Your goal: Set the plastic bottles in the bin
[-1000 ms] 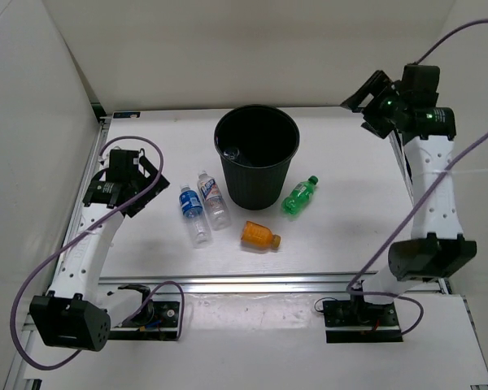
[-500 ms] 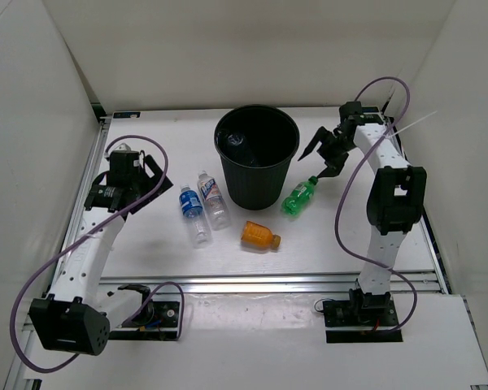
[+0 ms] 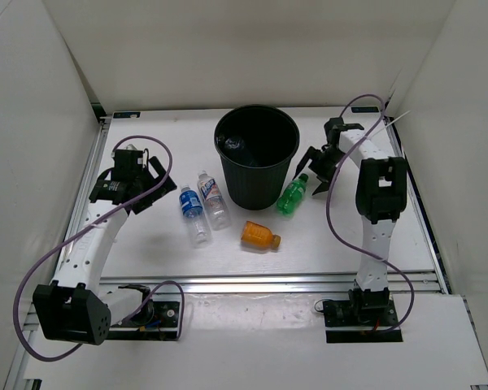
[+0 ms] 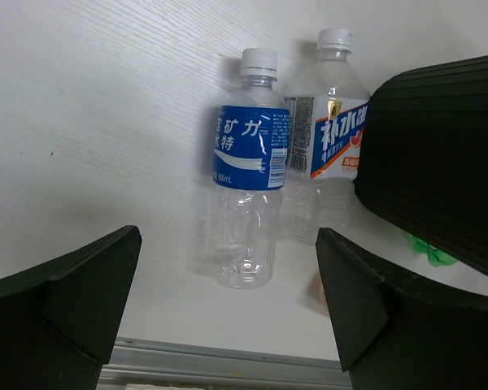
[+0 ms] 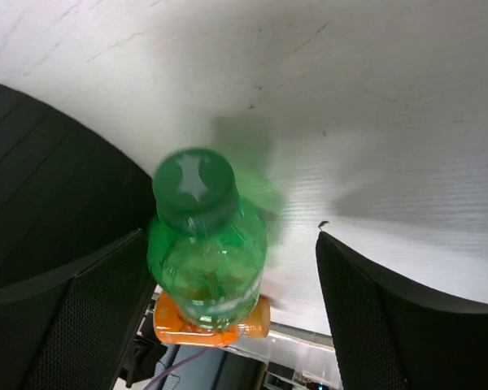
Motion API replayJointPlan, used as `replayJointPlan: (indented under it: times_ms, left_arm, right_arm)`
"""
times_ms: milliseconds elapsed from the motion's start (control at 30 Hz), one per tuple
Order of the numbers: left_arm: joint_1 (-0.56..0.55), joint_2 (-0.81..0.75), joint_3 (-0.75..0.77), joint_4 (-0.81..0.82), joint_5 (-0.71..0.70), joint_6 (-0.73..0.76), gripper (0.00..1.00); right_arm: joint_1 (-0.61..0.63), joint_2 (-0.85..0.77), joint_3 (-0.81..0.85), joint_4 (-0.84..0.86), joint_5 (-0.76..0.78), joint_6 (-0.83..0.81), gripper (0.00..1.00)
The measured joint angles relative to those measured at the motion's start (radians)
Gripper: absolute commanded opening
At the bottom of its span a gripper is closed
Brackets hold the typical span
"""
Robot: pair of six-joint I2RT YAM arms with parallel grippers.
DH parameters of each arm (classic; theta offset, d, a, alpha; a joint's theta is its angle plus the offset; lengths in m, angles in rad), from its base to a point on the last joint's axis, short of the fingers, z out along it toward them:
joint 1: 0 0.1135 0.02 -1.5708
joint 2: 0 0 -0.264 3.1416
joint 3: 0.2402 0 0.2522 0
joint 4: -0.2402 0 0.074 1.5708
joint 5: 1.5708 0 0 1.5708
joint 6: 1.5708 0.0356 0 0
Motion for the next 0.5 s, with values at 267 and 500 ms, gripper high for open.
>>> replayJointPlan:
  times_ms: [267, 500]
  left_arm:
    - [0.0, 0.004, 0.0, 0.002, 0.004, 0.004, 1.0]
    - [0.0, 0.017, -0.005, 0.005, 0.018, -0.005, 1.0]
  right_arm:
    - [0.006, 0.067, 0.002, -0.015, -0.019, -0.03, 0.47]
    - [0.008, 0.067, 0.003, -0.027, 0.017, -0.052, 0.02]
